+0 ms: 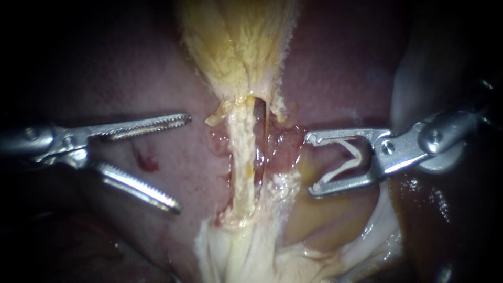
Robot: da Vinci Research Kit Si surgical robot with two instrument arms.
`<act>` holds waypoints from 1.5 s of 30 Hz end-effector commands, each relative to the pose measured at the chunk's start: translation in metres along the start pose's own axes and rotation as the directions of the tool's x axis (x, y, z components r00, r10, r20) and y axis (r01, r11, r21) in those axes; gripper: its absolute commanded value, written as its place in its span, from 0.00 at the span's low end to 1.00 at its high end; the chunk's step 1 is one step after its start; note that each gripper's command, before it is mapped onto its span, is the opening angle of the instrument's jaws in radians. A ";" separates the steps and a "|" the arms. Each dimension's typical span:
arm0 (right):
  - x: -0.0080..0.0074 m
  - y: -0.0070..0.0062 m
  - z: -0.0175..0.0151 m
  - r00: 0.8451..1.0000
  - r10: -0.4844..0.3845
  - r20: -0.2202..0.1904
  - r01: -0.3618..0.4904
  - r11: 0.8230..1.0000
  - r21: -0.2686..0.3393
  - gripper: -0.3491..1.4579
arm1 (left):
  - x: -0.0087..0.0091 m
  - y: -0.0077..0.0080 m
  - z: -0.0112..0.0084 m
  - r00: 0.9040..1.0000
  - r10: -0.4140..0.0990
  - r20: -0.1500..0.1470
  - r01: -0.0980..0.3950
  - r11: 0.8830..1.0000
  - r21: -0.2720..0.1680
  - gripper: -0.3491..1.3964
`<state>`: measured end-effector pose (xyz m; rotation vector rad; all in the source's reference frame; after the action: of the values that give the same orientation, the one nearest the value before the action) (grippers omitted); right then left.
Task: Grabbing gallbladder
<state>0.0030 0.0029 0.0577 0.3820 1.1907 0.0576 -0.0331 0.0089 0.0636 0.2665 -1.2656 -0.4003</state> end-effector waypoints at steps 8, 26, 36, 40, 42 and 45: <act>0.0000 0.0000 0.0000 1.000 0.000 0.000 0.000 1.000 0.000 0.46 | -0.0002 0.0001 -0.0001 1.000 -0.001 0.000 0.001 1.000 0.002 0.86; 0.0001 0.0000 0.0000 1.000 0.000 0.000 0.000 1.000 0.000 0.46 | -0.0011 0.0026 0.0018 0.999 -0.037 -0.001 0.037 0.997 -0.073 0.83; 0.0001 0.0000 0.0000 1.000 0.000 0.000 0.000 1.000 0.000 0.46 | -0.0002 0.0043 0.0024 0.995 -0.097 -0.035 0.091 0.988 -0.127 0.74; 0.0001 0.0000 0.0000 1.000 0.000 0.000 0.000 1.000 0.000 0.46 | 0.0000 0.0050 0.0030 0.994 -0.105 -0.038 0.099 0.986 -0.136 0.69; 0.0001 0.0000 0.0000 1.000 0.000 0.000 0.000 1.000 0.000 0.46 | 0.0000 0.0051 0.0033 0.992 -0.123 -0.038 0.117 0.983 -0.141 0.63; 0.0001 0.0000 0.0000 1.000 0.000 0.000 0.000 1.000 0.000 0.46 | -0.0001 0.0052 0.0038 0.991 -0.130 -0.040 0.123 0.982 -0.146 0.57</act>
<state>0.0031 0.0029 0.0576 0.3826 1.1906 0.0579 -0.0362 0.0138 0.0668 0.2343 -1.1660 -0.5916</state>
